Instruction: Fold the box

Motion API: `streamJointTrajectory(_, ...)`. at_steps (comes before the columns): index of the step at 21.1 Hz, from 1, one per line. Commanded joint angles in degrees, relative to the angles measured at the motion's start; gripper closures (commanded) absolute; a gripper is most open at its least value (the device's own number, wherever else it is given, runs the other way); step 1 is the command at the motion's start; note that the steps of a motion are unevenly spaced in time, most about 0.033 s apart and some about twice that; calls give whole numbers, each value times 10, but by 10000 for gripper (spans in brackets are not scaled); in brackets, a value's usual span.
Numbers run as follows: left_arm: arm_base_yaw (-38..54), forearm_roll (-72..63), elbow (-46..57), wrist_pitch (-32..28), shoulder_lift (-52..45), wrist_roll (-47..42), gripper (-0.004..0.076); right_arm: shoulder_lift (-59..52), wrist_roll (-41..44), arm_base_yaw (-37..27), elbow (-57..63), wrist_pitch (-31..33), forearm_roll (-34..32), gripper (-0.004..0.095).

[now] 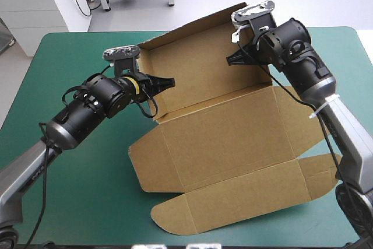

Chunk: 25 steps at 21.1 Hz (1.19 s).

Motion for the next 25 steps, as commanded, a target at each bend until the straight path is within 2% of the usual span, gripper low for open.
streamJointTrajectory(1, -7, -13, -82, 23, 17, 61, 731, -25, -4, -29, -16, -15, 37, 924)
streamJointTrajectory(5, -7, -13, -197, 107, 101, 104, 731, -1, -29, -95, -14, 63, 110, 924)
streamJointTrajectory(8, -7, -21, -265, 199, 172, 150, 731, 21, -47, -110, 14, 63, 173, 923)
streamJointTrajectory(11, 9, -27, -299, 236, 220, 176, 731, 49, -52, -110, 61, 63, 200, 923)
streamJointTrajectory(13, 34, -55, -308, 281, 251, 182, 731, 63, -53, -110, 85, 63, 203, 923)
streamJointTrajectory(16, 65, -165, -308, 284, 270, 222, 731, 81, -56, -110, 92, 63, 215, 923)
streamJointTrajectory(25, 68, -163, -308, 284, 304, 283, 731, 122, -68, -110, 92, 62, 222, 921)
